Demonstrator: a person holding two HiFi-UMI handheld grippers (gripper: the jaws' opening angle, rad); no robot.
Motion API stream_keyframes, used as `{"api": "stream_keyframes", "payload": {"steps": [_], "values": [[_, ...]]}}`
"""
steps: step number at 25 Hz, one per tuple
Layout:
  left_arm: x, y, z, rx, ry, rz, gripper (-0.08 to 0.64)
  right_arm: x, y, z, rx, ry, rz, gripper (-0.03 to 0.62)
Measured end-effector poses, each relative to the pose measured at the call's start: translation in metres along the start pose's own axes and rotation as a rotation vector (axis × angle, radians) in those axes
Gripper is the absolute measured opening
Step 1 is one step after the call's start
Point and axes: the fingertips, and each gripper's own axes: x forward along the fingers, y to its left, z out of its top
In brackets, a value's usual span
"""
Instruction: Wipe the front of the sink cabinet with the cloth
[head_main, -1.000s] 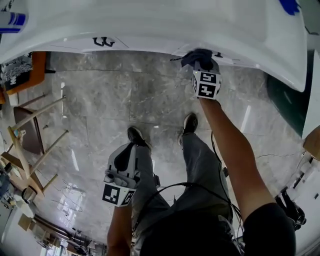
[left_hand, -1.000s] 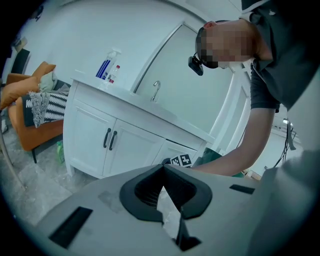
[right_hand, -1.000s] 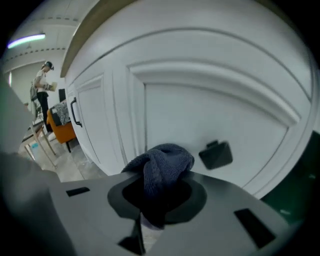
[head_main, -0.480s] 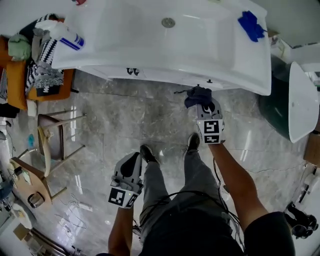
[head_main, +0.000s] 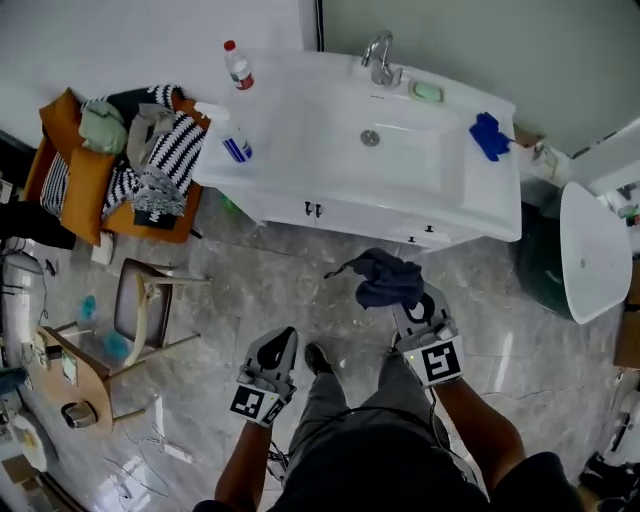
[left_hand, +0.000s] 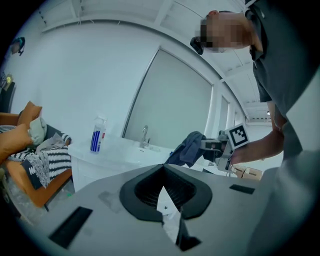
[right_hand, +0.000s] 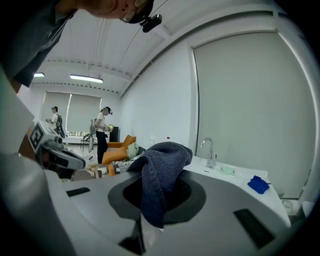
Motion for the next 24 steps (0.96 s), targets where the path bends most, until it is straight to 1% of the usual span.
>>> {"api": "stream_keyframes", "payload": {"steps": [2, 5, 8, 12, 14, 19, 22, 24], "values": [[-0.009, 0.002, 0.013, 0.012, -0.004, -0.012, 0.005, -0.011, 0.021, 0.029, 0.041, -0.017, 0.039, 0.04], [-0.02, 0.006, 0.034, 0.024, -0.016, -0.023, 0.005, -0.027, 0.046, 0.066, 0.043, -0.04, 0.075, 0.04], [-0.038, 0.012, 0.044, 0.051, -0.038, -0.031, 0.004, -0.042, 0.064, 0.102, 0.028, -0.096, 0.068, 0.04], [-0.057, -0.004, 0.071, 0.053, -0.059, -0.07, 0.004, -0.076, 0.077, 0.135, 0.021, -0.131, 0.022, 0.04], [-0.059, -0.009, 0.077, 0.062, -0.056, -0.09, 0.004, -0.085, 0.076, 0.139, 0.027, -0.135, -0.005, 0.04], [-0.069, -0.019, 0.064, 0.066, -0.022, -0.151, 0.005, -0.1, 0.084, 0.136, 0.027, -0.115, -0.053, 0.04], [-0.059, -0.022, 0.073, 0.116, -0.07, -0.204, 0.004, -0.1, 0.075, 0.14, -0.009, -0.12, -0.097, 0.04], [-0.055, -0.024, 0.083, 0.146, -0.11, -0.231, 0.005, -0.104, 0.079, 0.142, -0.016, -0.113, -0.108, 0.04]]}}
